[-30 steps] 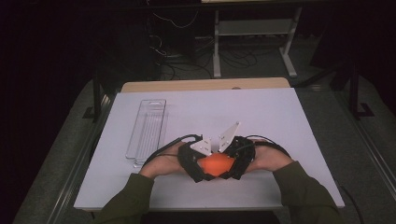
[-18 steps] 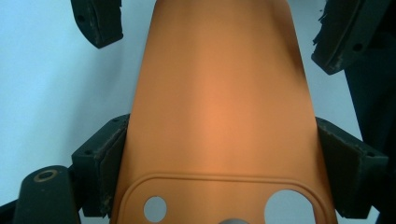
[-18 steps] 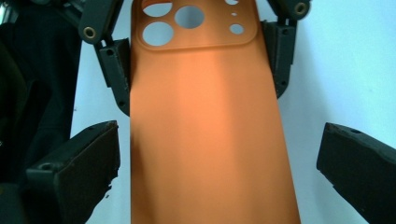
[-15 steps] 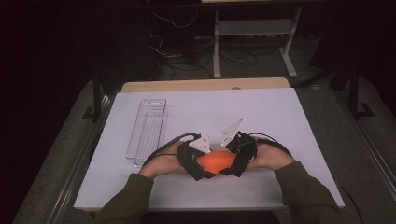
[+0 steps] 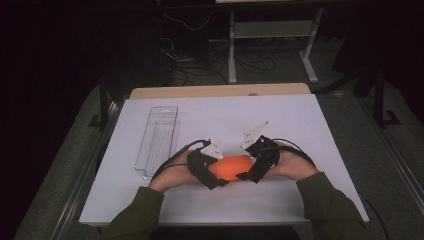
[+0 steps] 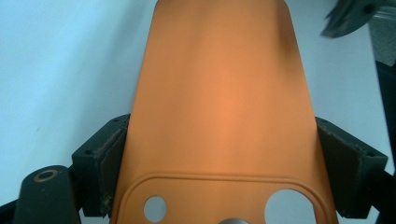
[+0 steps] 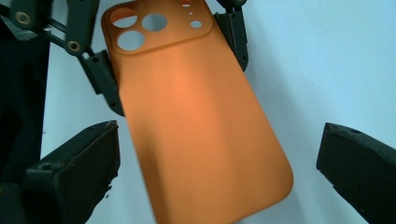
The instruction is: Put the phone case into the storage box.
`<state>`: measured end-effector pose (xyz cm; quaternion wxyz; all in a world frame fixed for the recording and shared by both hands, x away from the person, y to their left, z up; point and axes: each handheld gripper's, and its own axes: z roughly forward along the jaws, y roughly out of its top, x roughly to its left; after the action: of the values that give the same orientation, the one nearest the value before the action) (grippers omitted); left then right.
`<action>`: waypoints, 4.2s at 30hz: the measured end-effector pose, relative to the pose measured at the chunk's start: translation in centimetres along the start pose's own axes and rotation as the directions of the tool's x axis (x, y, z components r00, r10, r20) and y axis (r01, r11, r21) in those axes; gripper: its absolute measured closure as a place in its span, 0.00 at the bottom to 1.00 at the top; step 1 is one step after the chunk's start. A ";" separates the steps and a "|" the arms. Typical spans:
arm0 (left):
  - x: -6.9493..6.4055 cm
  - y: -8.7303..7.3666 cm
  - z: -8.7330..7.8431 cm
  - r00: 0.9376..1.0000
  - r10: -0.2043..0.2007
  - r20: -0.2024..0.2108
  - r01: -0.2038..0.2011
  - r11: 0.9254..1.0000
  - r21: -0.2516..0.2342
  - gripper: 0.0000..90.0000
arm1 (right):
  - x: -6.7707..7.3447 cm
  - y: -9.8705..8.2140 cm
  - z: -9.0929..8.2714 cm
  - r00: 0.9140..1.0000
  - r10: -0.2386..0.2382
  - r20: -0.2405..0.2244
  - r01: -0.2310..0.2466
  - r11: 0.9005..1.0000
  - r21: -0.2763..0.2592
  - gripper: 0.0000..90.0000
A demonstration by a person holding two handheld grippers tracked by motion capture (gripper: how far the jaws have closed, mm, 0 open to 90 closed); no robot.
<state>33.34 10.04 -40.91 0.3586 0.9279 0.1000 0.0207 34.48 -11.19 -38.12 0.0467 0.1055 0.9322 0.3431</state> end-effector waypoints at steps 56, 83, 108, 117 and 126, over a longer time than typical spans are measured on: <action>0.9 -0.7 -1.3 0.927 -0.303 -0.222 0.300 0.953 -0.051 0.16 | 2.6 -5.8 -0.1 0.831 0.461 0.310 -0.399 0.884 -0.244 0.00; 0.8 -0.5 -1.2 0.920 -0.318 -0.229 0.314 0.948 -0.052 0.17 | 2.6 -5.7 1.0 0.839 0.359 0.408 -0.284 0.930 -0.234 0.00; 1.0 -0.6 -1.4 0.920 -0.320 -0.225 0.316 0.947 -0.057 0.17 | 3.3 -5.4 1.1 0.840 0.247 0.482 -0.158 0.963 -0.218 0.00; 0.9 -0.5 -1.5 0.921 -0.320 -0.224 0.315 0.947 -0.058 0.17 | 3.5 -5.3 1.1 0.829 0.183 0.529 -0.089 0.976 -0.199 0.00; 1.0 -0.5 -1.5 0.923 -0.315 -0.223 0.310 0.949 -0.056 0.17 | 3.9 -5.1 1.1 0.814 0.140 0.564 -0.043 0.982 -0.182 0.00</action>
<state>34.01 11.59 -40.18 0.3525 0.8878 0.2871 0.0711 30.05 -13.41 -42.32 0.3171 0.2446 0.8378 0.3712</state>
